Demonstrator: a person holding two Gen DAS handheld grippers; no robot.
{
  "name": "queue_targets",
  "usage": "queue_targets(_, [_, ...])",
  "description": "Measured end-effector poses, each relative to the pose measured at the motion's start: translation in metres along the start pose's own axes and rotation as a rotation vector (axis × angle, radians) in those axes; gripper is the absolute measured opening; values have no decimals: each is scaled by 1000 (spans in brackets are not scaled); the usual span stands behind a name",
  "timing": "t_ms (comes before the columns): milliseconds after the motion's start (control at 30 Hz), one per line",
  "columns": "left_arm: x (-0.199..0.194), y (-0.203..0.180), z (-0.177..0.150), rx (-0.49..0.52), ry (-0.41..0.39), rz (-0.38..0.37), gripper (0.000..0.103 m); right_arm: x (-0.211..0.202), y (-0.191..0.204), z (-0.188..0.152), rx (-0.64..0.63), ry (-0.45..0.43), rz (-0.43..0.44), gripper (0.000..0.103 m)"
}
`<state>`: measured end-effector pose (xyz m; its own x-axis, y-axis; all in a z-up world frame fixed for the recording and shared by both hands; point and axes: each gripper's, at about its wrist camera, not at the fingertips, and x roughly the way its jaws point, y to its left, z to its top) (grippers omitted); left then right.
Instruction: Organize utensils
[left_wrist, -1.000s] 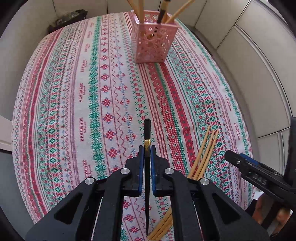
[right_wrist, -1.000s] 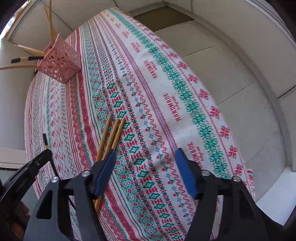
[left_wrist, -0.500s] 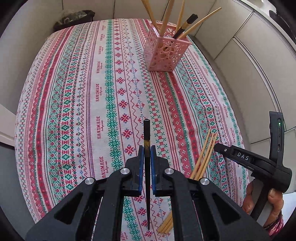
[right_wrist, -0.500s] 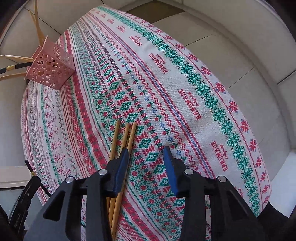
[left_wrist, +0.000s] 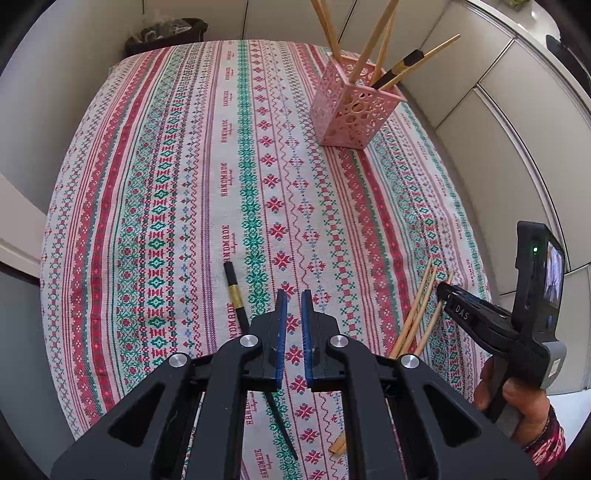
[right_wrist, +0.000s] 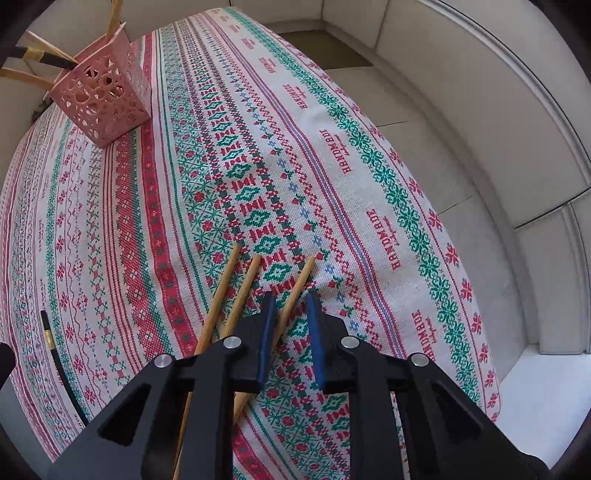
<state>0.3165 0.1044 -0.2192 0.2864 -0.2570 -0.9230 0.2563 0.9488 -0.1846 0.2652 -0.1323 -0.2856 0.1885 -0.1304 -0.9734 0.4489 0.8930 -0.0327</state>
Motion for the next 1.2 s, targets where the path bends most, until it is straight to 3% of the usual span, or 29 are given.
queue_targets(67, [9, 13, 1, -54, 33, 63, 12, 0, 21, 5, -32, -5, -33, 18])
queue_targets(100, [14, 21, 2, -84, 55, 81, 13, 0, 29, 5, -48, -9, -37, 12])
queue_targets(167, [26, 36, 3, -154, 119, 61, 38, 0, 31, 5, -69, -19, -16, 9])
queue_targets(267, [41, 48, 5, -238, 147, 24, 48, 2, 11, 7, -31, 38, 112, 5])
queue_targets(367, [52, 47, 11, -250, 141, 74, 48, 7, -14, 13, 49, 97, 248, 5])
queue_targets(433, [62, 44, 15, -253, 151, 112, 48, 10, -21, 16, 56, 105, 291, 5])
queue_targets(533, [71, 26, 21, -191, 132, 203, 61, 10, -18, 17, -10, 95, 317, 5])
queue_targets(567, [76, 16, 22, -140, 123, 246, 64, 11, -35, 16, -39, 91, 315, 5])
queue_targets(600, [76, 7, 22, -100, 99, 272, 59, 11, -33, 17, -53, 88, 314, 5])
queue_targets(667, [77, -5, 23, -72, 106, 233, 23, 10, -39, 12, -72, 87, 314, 5])
queue_targets(700, [77, -10, 22, -56, 115, 209, 11, 9, -40, 10, -75, 87, 316, 5])
queue_targets(733, [77, -11, 21, -63, 123, 183, 6, 8, -44, 8, -73, 87, 321, 5])
queue_targets(867, [68, -4, 8, -140, 122, -7, 6, -8, -66, -9, -66, 50, 377, 5])
queue_targets(1067, [11, -14, -9, -127, -34, -122, 6, -71, -105, -37, -87, -145, 509, 5])
queue_targets(1200, [-27, -27, -22, -97, -164, -131, 6, -112, -122, -57, -140, -301, 582, 5])
